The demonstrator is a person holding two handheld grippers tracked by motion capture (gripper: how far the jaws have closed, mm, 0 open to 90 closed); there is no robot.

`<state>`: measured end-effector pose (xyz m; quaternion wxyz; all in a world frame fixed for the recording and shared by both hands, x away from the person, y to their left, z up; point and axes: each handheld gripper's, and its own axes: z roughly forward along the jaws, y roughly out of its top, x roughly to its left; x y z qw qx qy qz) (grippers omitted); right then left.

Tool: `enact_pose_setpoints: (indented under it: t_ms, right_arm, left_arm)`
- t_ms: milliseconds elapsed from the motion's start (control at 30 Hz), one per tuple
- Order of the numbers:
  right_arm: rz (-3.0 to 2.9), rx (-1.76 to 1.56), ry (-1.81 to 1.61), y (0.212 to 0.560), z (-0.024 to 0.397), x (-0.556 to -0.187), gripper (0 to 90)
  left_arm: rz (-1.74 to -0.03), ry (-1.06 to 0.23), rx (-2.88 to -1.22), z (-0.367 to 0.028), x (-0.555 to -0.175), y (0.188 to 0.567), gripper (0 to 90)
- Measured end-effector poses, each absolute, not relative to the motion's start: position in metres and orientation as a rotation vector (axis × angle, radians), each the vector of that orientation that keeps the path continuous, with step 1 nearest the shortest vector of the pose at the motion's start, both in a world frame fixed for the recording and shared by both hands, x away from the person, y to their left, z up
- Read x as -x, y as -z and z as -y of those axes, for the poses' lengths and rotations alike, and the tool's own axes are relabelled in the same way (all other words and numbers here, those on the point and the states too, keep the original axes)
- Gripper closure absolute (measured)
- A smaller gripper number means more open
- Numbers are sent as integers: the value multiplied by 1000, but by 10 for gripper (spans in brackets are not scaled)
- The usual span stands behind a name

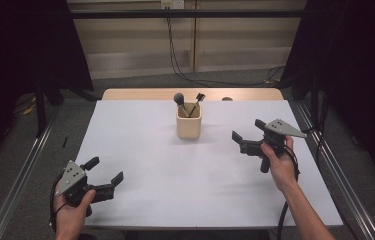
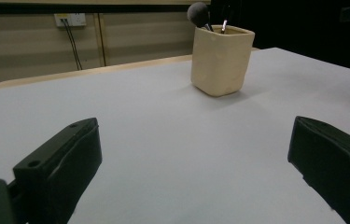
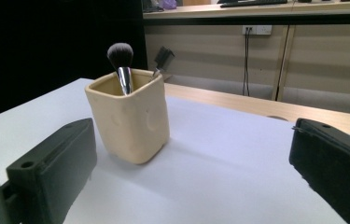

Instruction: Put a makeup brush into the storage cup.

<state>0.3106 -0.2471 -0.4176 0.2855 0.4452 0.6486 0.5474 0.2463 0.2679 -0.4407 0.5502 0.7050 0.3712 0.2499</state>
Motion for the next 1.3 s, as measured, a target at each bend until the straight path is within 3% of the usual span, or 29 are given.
enact_pose_setpoints:
  t_ms: [1300]
  right_arm:
    - [-1715,-1293,-1347,446,308,-214,2]
  left_arm:
    - [-865,-596,-1673,-264,-242,439,26]
